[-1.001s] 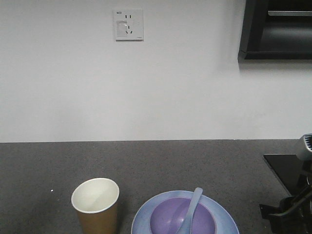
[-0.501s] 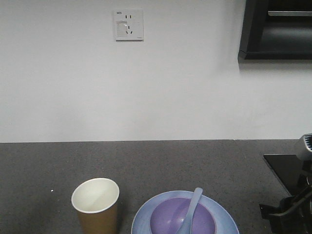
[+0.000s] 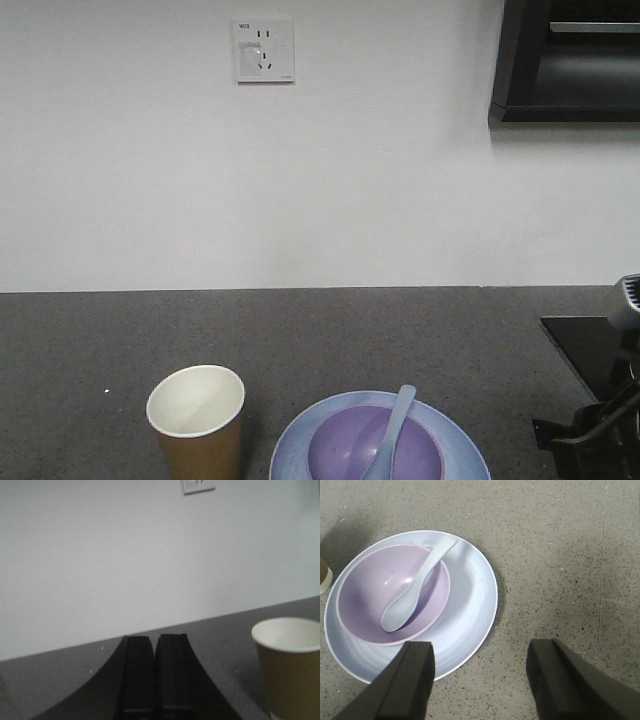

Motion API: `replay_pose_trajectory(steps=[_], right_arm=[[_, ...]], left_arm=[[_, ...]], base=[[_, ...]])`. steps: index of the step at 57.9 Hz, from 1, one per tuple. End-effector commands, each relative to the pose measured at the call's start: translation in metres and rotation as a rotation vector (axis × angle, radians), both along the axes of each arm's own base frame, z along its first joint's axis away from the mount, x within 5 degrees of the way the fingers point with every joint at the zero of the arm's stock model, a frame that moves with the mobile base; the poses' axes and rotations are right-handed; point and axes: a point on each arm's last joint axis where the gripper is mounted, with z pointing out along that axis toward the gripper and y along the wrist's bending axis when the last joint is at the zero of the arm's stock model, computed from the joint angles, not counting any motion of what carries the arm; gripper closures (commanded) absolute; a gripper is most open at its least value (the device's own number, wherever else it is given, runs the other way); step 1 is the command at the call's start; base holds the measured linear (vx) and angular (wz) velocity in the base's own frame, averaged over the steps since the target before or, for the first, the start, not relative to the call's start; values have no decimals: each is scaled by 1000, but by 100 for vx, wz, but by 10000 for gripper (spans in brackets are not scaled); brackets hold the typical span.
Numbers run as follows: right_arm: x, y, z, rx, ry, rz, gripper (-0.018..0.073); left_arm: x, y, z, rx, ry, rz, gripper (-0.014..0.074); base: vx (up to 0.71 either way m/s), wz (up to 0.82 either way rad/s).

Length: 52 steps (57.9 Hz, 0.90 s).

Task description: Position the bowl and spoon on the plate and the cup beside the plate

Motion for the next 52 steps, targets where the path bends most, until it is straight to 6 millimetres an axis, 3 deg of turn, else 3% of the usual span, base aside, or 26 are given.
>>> replay_pose_trajectory(steps=[1,16,52], right_arm=[[3,-1,18,25,-107,-9,93],[3,-1,18,25,-107,-9,93],[2,-1,17,24,-102,-8,93]], left_arm=[[-6,3,-10,-63,-87,27,603],[-14,7,-69,-81,-41,73,603],[-17,8,-73,-76,-13,94,603]], base=[[0,0],[0,0],[0,0]])
